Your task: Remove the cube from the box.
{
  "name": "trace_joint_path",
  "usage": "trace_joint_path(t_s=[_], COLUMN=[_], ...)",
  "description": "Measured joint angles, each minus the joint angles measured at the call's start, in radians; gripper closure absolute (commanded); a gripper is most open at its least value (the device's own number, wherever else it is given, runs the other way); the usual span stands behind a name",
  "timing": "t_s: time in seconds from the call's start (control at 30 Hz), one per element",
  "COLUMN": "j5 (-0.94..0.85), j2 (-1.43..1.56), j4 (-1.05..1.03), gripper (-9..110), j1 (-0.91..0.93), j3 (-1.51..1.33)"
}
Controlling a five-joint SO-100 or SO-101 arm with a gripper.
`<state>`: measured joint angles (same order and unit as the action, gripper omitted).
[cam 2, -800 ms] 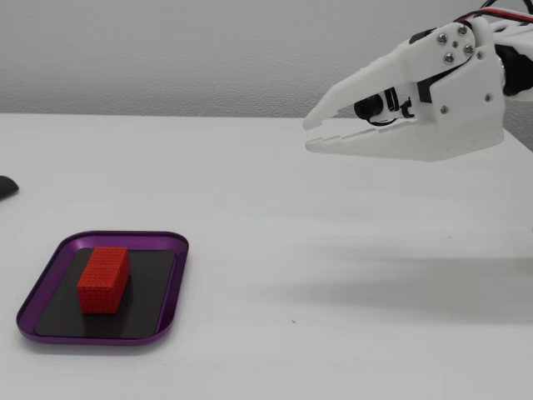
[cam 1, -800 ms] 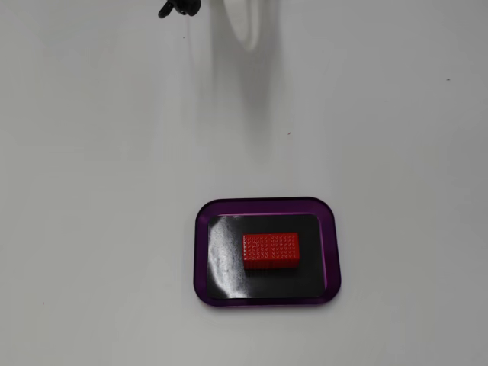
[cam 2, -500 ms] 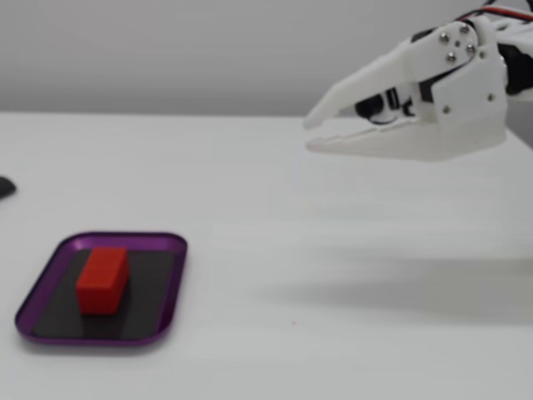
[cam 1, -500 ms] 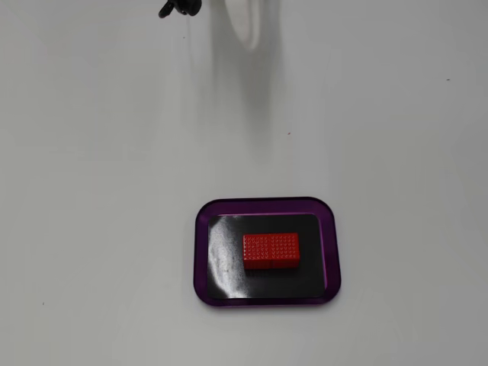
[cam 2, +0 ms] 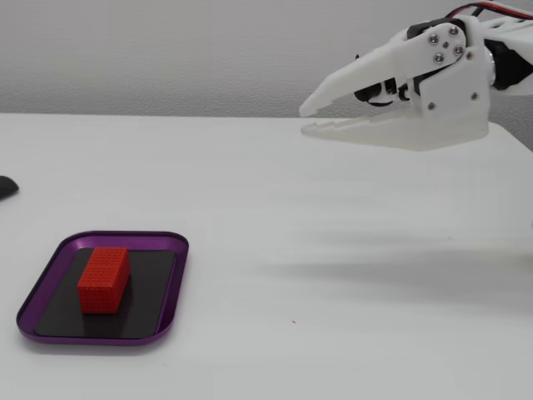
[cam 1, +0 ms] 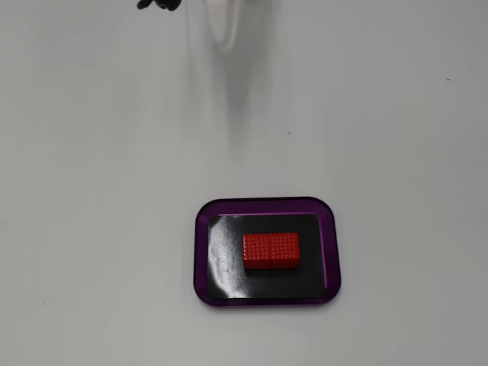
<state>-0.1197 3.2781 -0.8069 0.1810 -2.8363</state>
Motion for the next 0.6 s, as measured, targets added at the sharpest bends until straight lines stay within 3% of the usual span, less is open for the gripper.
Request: trace_joint_path(t_s=[0.23,0.43,0.6], j5=[-0.054,-0.052,-0.052], j2=[-0.141,-0.718,-1.269], j4=[-0.066,-0.109,-0.345], gripper=[93,86,81], j1=[0.015,0.028,0.017], j3=[0.215,0.529,0.951])
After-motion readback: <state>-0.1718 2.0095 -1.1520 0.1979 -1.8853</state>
